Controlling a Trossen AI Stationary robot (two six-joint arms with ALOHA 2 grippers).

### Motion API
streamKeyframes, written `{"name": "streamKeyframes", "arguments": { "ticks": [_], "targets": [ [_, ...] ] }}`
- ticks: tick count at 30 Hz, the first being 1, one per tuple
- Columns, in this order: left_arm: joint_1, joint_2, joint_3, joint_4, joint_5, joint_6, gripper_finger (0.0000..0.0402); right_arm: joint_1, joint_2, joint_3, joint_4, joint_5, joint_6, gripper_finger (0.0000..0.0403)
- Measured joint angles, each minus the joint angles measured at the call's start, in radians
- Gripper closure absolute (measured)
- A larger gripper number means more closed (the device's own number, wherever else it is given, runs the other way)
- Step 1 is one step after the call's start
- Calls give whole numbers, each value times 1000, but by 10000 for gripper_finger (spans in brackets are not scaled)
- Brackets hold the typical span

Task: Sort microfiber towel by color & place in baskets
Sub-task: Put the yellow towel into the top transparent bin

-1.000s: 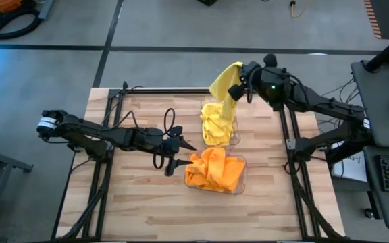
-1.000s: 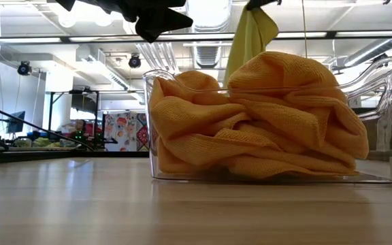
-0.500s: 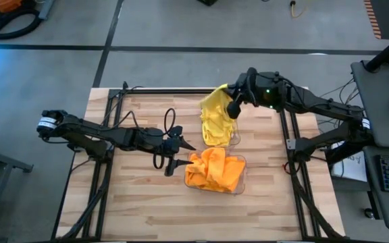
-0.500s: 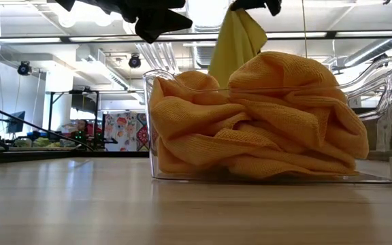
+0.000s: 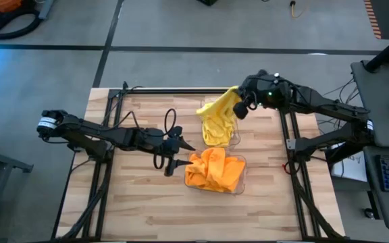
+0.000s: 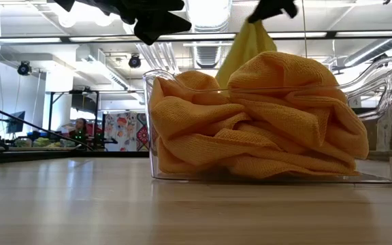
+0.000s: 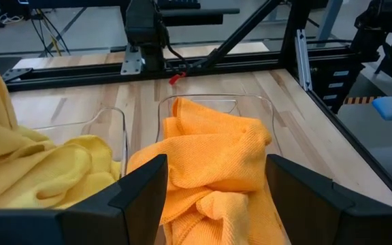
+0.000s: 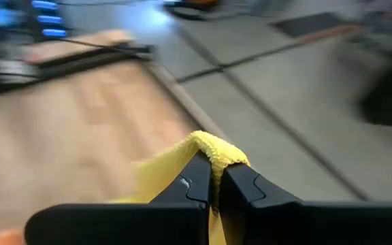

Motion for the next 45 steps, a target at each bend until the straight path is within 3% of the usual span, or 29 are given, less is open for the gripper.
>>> {"name": "streamKeyframes", "arguments": {
  "ticks": [5,13,15,20,22,29,39,45],
  "targets": [
    [0,0,0,2,0,0,170,-1,-33,0,-75,258,0,394],
    [0,0,0,7,0,0,170,0,-20,0,-65,284,13,394],
    [0,0,0,9,0,0,170,-1,-5,-4,-40,238,17,394],
    [0,0,0,11,0,9,170,0,28,-42,154,-14,17,394],
    [0,0,0,11,0,10,170,0,37,-60,228,-53,17,394],
    [0,0,0,11,0,11,170,0,61,-129,307,-54,18,394],
    [0,0,0,7,0,0,170,0,60,-339,561,-107,62,394],
    [0,0,0,7,0,-6,170,-6,59,-433,615,-106,97,394]
  ]
}}
